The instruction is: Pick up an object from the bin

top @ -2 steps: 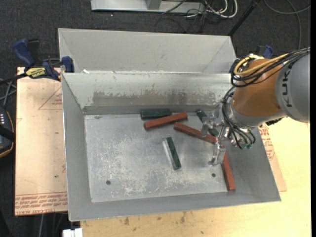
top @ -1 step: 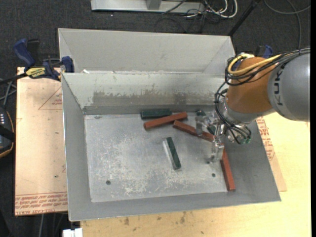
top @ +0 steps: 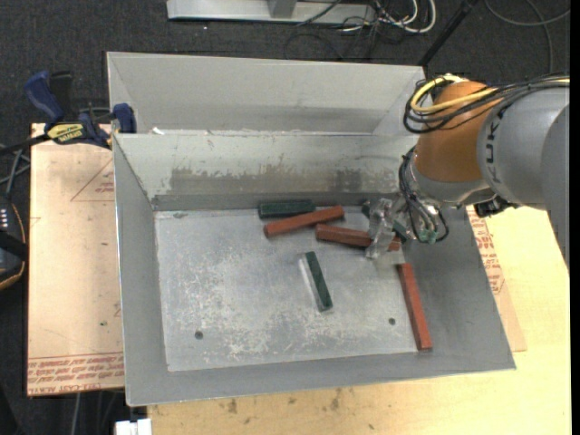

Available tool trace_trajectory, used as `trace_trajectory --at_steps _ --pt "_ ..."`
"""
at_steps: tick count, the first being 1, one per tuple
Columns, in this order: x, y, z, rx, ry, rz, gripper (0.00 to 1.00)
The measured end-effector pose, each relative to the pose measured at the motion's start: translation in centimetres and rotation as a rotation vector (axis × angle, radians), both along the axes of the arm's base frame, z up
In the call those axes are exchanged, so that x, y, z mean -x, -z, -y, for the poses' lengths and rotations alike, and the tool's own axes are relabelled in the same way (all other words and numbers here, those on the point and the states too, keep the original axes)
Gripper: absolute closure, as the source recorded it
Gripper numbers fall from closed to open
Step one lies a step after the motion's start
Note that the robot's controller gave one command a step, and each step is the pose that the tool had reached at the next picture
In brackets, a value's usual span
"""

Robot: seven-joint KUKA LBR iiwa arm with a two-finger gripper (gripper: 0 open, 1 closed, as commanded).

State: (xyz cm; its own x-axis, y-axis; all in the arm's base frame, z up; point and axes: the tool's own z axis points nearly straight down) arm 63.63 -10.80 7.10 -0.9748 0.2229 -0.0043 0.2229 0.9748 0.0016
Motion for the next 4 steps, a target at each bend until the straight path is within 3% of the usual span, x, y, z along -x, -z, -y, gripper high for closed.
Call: trace_trajectory --at_steps 2,3,4 --pt "0.1 -0.3 0.0 0.0 0.0 -0.003 1.0" --pt "-0.4 -5.2 0.2 0.002 -0.036 0.003 1.0" --pt "-1.2 -13.9 0.6 0.001 -0.173 -0.001 1.0"
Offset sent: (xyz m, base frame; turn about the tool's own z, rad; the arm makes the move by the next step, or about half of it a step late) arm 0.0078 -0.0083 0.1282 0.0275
